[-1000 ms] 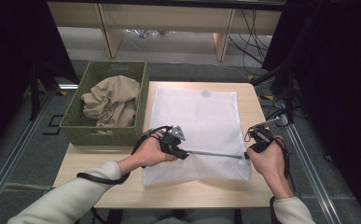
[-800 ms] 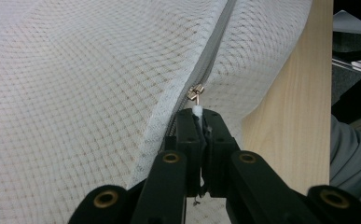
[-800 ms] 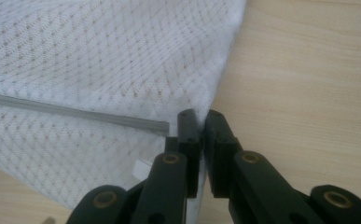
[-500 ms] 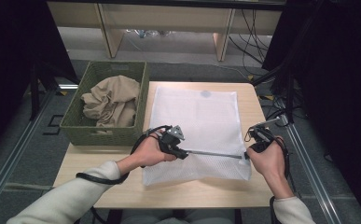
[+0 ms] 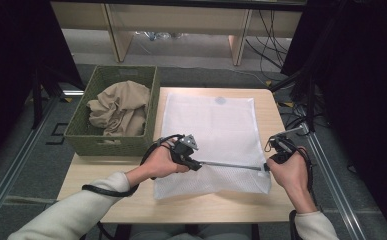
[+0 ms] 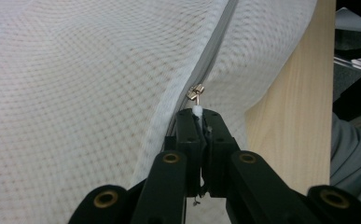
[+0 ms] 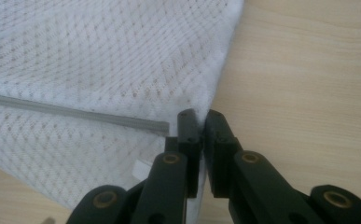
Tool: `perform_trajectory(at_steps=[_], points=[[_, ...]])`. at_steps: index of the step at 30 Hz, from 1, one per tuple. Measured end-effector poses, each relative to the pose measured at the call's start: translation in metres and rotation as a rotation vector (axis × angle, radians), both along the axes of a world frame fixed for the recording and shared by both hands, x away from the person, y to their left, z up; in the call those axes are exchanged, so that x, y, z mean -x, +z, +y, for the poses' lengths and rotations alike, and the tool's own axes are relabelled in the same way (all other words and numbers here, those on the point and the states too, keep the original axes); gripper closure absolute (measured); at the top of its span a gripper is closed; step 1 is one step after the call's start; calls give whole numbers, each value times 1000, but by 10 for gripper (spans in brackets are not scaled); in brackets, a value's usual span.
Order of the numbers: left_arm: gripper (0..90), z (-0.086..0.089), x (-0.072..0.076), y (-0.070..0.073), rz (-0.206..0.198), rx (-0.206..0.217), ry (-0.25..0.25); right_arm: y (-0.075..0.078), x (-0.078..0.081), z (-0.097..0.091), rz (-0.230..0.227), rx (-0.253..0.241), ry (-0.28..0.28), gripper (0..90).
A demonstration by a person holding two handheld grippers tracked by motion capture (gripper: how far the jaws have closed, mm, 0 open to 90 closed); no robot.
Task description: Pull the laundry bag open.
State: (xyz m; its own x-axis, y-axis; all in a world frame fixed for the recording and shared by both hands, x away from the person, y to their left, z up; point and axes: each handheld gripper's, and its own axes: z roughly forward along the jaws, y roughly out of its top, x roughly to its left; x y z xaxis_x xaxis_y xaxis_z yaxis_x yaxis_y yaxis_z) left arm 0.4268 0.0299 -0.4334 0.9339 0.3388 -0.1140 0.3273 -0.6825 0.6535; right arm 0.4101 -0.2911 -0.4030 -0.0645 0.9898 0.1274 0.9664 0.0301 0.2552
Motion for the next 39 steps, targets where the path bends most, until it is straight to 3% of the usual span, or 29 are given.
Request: perform_trajectory(at_steps=[2, 8, 10, 13, 17, 18, 21, 28, 29, 32, 38, 39], points=[[870, 3, -1, 1, -3, -1, 7, -1, -1, -6, -10, -15, 32, 868], [870, 7, -2, 0, 1, -7, 16, -1, -1, -6, -2, 2, 12, 868], [870, 7, -2, 0, -1, -10, 15, -1, 0, -7, -12, -2, 33, 869], [870, 7, -4, 0, 5, -2, 14, -1, 0, -5, 2, -5, -13, 868], [870, 9, -4, 1, -4, -9, 15, -2, 0, -5, -2, -11, -21, 869], [870, 9, -4, 1, 1, 2, 19, -3, -1, -10, -13, -9, 23, 869], [870, 11, -4, 2, 3, -1, 27, -2, -1, -10, -1, -4, 4, 869], [870, 12, -6, 2, -5, -6, 27, -3, 0, -12, -16, -4, 17, 868], [871, 12, -6, 2, -3, -8, 26, -2, 0, -9, -4, -11, -22, 869], [870, 12, -7, 1, 5, -15, 27, -2, 0, -9, 4, -10, -29, 869], [871, 14, -6, 2, -18, -25, 24, -1, -1, -8, 20, -15, -43, 869], [871, 14, -7, 2, -27, -32, 23, -2, -2, -12, 12, -16, -7, 869]])
